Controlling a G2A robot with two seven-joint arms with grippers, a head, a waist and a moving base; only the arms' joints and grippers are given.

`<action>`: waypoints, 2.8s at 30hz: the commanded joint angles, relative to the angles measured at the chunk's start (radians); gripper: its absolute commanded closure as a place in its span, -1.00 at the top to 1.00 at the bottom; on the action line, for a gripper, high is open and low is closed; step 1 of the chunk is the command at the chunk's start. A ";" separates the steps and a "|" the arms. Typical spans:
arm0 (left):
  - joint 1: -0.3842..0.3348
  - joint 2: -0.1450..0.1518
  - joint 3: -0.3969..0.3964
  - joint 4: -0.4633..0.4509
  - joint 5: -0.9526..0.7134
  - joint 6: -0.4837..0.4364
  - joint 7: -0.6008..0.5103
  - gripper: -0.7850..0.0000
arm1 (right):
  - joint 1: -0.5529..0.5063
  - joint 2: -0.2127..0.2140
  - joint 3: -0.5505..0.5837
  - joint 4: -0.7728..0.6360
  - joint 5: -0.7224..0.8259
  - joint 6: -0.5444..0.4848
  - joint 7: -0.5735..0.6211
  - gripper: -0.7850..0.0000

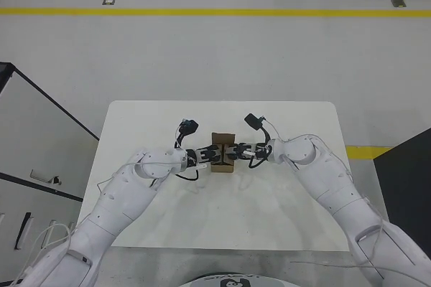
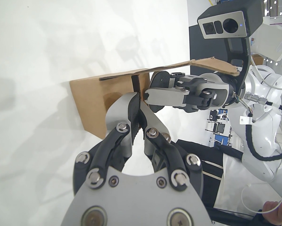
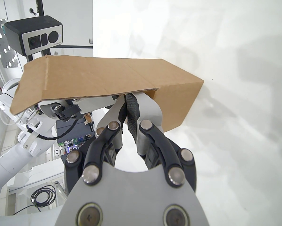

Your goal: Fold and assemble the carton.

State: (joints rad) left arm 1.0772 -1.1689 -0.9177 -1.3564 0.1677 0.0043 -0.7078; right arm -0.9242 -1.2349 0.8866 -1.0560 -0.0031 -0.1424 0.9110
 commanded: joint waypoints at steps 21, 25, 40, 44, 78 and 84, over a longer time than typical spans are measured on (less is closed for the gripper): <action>0.012 -0.002 -0.021 -0.015 0.014 -0.001 -0.007 -1.00 | -0.006 -0.001 0.009 -0.011 -0.009 0.007 0.000 -1.00; 0.016 -0.003 -0.020 -0.004 0.016 -0.001 -0.010 -1.00 | -0.011 0.000 0.010 -0.015 -0.016 0.016 0.003 -1.00; 0.024 -0.004 -0.035 -0.015 0.020 -0.003 -0.013 -1.00 | -0.012 -0.003 0.010 -0.025 -0.022 0.021 -0.001 -1.00; 0.028 -0.004 -0.037 -0.014 0.021 -0.005 -0.015 -1.00 | -0.017 -0.002 0.010 -0.027 -0.026 0.029 0.003 -1.00; 0.124 0.031 -0.157 -0.209 0.003 -0.090 -0.123 1.00 | -0.111 0.045 0.185 -0.108 0.186 -0.093 0.179 1.00; 0.138 0.032 -0.159 -0.200 -0.011 -0.111 -0.122 1.00 | -0.133 0.047 0.209 -0.110 0.246 -0.108 0.160 1.00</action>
State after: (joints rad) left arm 1.2125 -1.1377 -1.0741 -1.5605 0.1645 -0.0968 -0.8233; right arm -1.0492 -1.1892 1.0840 -1.1659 0.2125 -0.2415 1.0727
